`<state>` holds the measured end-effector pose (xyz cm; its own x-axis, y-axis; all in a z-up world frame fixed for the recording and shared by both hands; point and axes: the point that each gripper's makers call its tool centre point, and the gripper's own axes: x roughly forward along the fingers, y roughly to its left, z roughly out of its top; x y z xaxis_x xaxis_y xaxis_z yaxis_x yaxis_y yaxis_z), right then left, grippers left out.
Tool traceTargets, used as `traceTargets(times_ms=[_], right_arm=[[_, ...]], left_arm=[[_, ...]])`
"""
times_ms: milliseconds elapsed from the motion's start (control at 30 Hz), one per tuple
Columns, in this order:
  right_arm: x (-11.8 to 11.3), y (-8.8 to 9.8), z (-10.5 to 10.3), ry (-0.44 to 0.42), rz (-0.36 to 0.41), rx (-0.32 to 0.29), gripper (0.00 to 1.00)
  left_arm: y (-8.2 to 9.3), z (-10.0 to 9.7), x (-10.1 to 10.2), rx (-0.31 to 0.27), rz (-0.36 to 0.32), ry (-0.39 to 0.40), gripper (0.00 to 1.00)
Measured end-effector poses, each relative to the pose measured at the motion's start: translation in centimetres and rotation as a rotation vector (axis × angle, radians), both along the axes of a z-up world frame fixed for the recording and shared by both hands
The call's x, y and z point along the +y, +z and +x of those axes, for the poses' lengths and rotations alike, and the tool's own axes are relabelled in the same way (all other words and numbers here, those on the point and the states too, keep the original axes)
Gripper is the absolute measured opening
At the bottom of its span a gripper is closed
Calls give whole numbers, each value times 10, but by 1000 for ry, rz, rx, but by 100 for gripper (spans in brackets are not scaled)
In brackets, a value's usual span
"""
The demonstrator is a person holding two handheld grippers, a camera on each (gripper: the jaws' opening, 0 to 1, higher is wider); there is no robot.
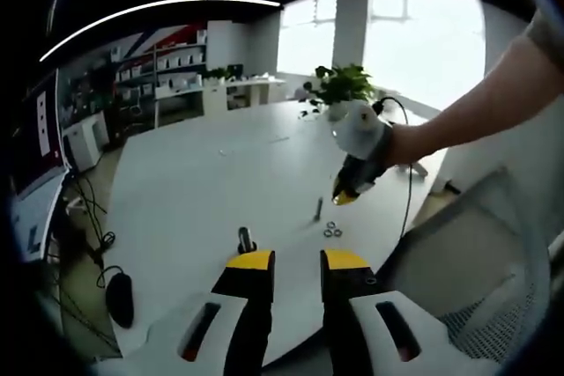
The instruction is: Place the washer onto the threaded stud by aligning its center hole with the stud, sliding it down to the base, and recovering from edge contact or off-axis alignment until the washer reaches the visible bottom stop.
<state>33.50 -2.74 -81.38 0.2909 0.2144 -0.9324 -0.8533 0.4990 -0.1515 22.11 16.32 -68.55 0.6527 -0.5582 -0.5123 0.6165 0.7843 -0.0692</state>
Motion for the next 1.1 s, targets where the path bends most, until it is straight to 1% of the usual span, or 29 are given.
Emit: traceTargets(times_ms=[267,533,1100], right_arm=[[9,6,9,33,3,-22,14],[14,3,15,52,-4,-21,14],[18,-6,17,81,-34,-3,14]], left_arm=[[-1,0,1,3,1,1,18],[-1,0,1,3,2,1,18],[-1,1,2,6,3,6,18]])
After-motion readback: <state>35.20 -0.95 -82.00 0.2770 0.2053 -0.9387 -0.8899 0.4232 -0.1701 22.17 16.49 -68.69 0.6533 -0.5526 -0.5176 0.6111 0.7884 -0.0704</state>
